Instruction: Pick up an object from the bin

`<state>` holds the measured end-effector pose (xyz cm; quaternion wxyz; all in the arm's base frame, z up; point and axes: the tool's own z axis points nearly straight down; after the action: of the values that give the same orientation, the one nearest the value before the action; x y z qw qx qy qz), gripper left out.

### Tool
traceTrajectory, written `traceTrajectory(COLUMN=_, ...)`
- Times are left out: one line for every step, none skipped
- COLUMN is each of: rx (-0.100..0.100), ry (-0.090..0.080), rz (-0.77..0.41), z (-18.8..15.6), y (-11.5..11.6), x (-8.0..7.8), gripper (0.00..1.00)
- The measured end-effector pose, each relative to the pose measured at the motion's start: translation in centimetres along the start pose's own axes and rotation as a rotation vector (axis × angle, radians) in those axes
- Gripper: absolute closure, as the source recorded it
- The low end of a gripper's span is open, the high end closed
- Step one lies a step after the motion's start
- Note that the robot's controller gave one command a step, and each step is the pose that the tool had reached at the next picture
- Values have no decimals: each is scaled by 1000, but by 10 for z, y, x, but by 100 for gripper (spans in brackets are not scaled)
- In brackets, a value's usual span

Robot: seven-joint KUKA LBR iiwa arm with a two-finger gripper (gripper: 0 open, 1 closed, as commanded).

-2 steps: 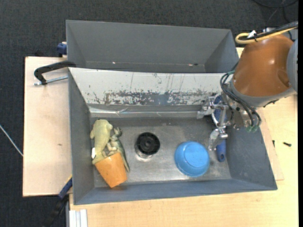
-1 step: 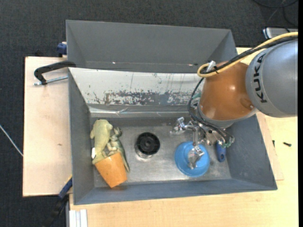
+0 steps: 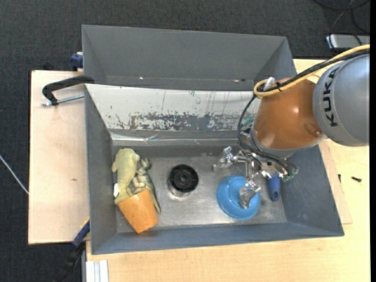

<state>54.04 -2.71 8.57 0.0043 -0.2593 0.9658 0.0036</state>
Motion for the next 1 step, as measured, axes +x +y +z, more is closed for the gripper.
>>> traceTrajectory(rx=4, ry=17, rz=-2, z=-1, y=-4, x=5, gripper=100)
